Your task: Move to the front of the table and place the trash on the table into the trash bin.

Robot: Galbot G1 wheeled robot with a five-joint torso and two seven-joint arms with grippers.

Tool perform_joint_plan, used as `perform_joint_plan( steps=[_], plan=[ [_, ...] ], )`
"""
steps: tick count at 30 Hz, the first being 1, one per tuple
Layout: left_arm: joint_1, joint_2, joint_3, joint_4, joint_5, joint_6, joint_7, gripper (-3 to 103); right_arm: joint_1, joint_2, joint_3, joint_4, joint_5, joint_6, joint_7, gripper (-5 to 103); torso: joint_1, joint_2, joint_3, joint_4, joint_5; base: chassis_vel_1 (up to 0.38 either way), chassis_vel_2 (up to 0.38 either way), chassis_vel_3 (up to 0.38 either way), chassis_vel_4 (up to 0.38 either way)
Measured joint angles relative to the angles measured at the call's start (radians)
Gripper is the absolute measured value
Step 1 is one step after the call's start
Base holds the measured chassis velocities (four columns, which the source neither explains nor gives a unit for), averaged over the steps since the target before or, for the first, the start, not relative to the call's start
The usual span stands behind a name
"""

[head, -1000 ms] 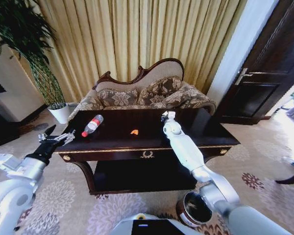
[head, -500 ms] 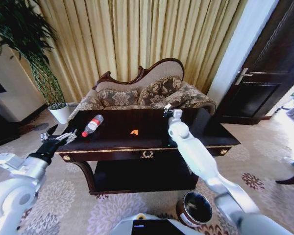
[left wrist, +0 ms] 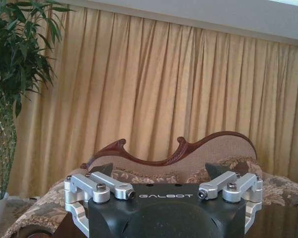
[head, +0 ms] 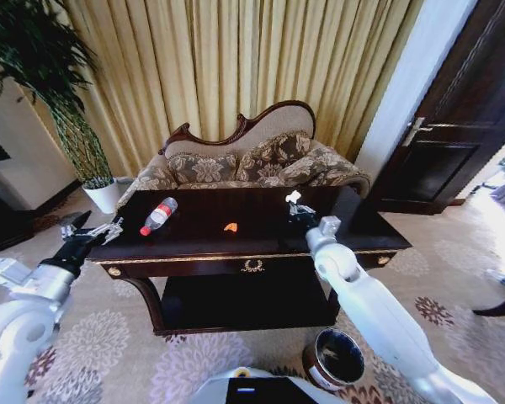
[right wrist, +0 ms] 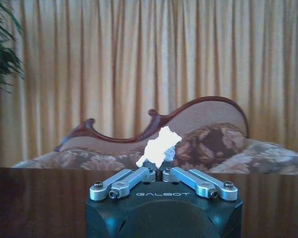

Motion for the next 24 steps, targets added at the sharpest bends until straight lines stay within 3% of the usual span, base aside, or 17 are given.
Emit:
perform_joint_plan(
  steps=[12,24],
  plan=[
    [0.001,0.001,0.014,-0.002,0.009,0.004,0.000,100,-0.138,0.005,0.125,0.078,-0.023,-0.020,0.003,2,0.000,0.000,0.000,-0.0001,0.0000,0.004,-0.004,-0.002,0.005],
    [-0.008,0.009,0.033,-0.011,0.013,0.005,-0.002,100,-0.168,0.013,0.162,0.088,-0.031,-0.009,0.002,2,0.000,0.000,0.000,-0.0001,-0.0001,0.136,-0.132,-0.142,0.139]
  ],
)
